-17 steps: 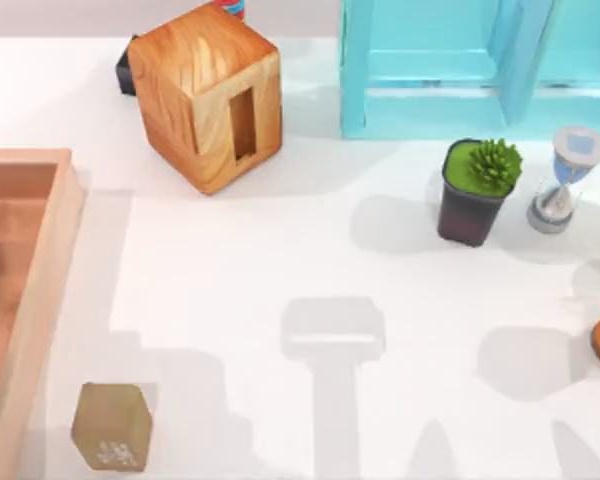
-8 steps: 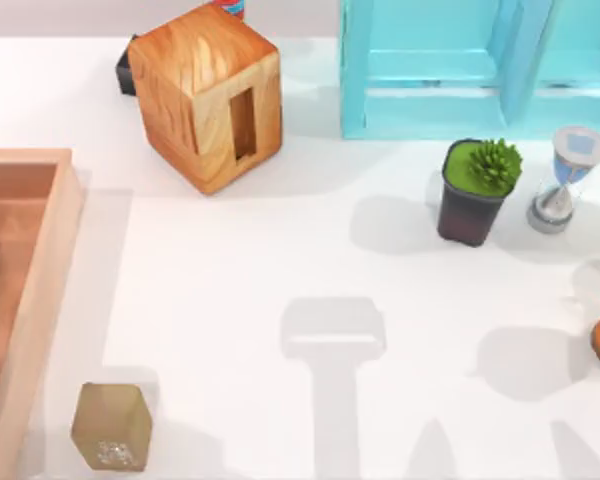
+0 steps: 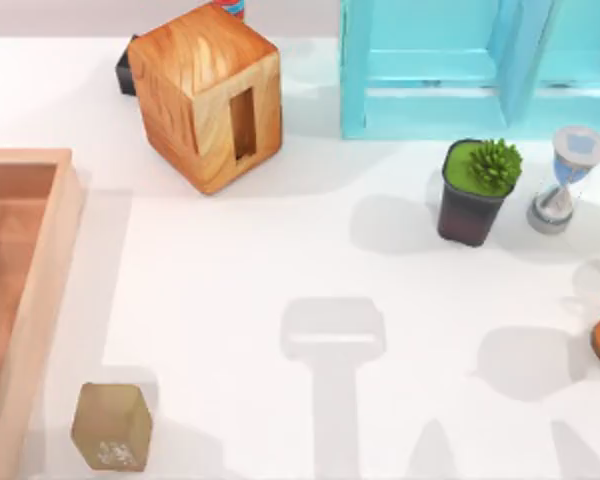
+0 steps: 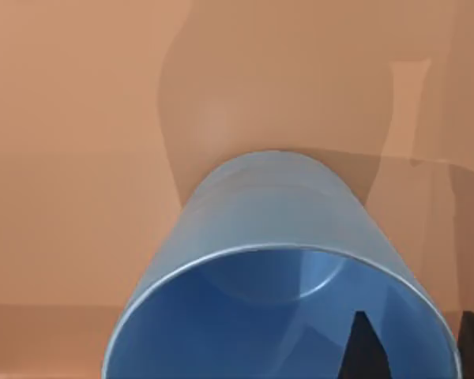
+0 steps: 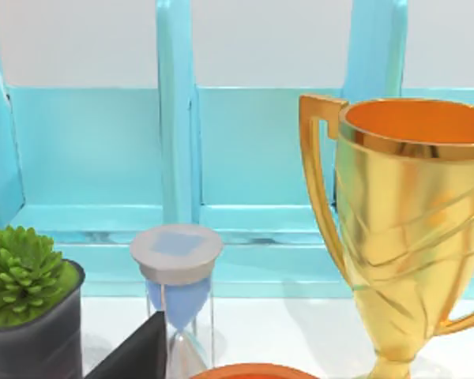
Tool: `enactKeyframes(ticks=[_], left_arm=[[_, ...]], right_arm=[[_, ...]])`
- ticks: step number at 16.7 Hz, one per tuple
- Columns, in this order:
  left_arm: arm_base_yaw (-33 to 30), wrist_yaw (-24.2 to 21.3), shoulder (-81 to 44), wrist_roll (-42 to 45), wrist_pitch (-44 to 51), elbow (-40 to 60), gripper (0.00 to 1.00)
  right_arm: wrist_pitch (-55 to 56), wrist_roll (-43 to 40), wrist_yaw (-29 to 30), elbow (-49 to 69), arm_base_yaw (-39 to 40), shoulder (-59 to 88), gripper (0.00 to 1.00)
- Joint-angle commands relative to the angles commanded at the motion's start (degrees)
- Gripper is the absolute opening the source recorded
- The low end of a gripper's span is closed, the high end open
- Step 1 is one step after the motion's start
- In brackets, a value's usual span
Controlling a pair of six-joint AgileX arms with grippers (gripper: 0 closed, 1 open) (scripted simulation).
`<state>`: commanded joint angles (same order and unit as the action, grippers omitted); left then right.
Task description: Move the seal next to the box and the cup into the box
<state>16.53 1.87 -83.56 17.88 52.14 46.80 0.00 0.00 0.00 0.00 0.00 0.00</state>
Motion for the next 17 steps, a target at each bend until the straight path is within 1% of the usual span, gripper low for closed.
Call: enactKeyframes(ticks=[6, 7, 17], left_arm=[[0.0, 0.0, 0.0, 0.0, 0.0, 0.0, 0.98], [0.0, 0.0, 0.0, 0.0, 0.0, 0.0, 1.0], [-0.21, 0.41, 0.51, -0.13, -0.12, 0.83, 1.0]], right_arm=[[0.0, 0.0, 0.0, 0.0, 0.0, 0.0, 1.0], [0.0, 0.0, 0.0, 0.0, 0.0, 0.0, 1.0], [0.0, 0.0, 0.0, 0.0, 0.0, 0.0, 1.0]])
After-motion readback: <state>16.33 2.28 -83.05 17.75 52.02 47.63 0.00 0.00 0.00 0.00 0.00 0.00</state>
